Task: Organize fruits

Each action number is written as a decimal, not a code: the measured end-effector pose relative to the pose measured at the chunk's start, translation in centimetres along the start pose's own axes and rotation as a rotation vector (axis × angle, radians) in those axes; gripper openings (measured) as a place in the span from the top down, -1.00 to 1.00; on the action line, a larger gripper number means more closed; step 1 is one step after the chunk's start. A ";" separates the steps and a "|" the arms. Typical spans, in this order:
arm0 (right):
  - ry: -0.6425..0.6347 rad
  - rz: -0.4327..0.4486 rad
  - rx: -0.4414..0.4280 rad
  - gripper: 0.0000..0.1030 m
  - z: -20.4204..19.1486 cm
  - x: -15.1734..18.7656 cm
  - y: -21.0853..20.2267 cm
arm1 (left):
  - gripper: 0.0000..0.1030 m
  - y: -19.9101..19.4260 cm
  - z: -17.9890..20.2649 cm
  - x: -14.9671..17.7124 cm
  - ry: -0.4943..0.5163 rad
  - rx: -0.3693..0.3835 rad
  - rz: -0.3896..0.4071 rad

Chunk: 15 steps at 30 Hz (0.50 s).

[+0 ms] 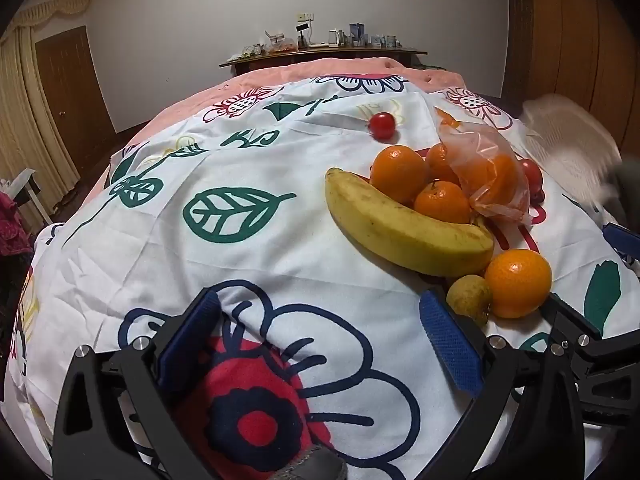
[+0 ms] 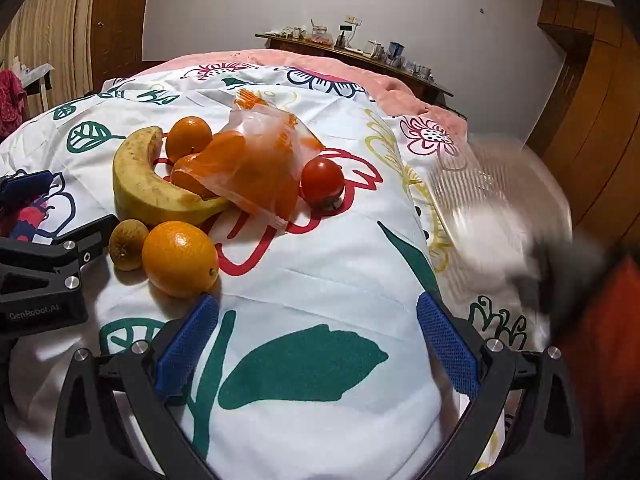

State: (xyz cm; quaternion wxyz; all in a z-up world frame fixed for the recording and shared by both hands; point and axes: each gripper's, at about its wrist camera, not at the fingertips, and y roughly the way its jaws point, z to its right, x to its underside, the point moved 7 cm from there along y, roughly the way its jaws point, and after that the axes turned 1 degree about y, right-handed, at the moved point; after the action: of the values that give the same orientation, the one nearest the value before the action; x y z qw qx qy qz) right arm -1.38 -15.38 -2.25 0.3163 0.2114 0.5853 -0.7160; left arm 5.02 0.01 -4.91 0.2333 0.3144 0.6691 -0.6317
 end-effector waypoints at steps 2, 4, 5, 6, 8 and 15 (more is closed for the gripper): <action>-0.005 0.003 0.006 -0.91 0.0 0.0 0.0 | -0.96 -0.1 0.0 -0.1 0.001 -0.002 0.008; -0.005 0.002 0.006 -0.91 0.0 0.0 0.0 | -0.96 -0.1 -0.1 0.0 0.002 -0.003 0.007; -0.006 0.001 0.006 -0.91 0.0 0.0 0.0 | -0.96 0.0 0.0 0.0 0.008 -0.007 0.003; -0.005 0.001 0.006 -0.91 0.0 0.0 0.0 | -0.96 0.0 0.0 0.0 0.006 -0.005 0.003; -0.005 0.001 0.006 -0.91 0.0 0.0 0.0 | -0.96 -0.1 0.0 -0.1 0.003 -0.001 0.003; -0.006 0.001 0.007 -0.91 0.0 0.0 0.0 | -0.96 -0.1 0.1 -0.1 0.010 -0.013 0.003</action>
State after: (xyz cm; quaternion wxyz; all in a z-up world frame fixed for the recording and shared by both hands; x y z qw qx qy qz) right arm -1.36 -15.36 -2.27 0.3177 0.2105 0.5818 -0.7185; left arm 5.02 -0.09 -4.78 0.2328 0.3170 0.6740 -0.6254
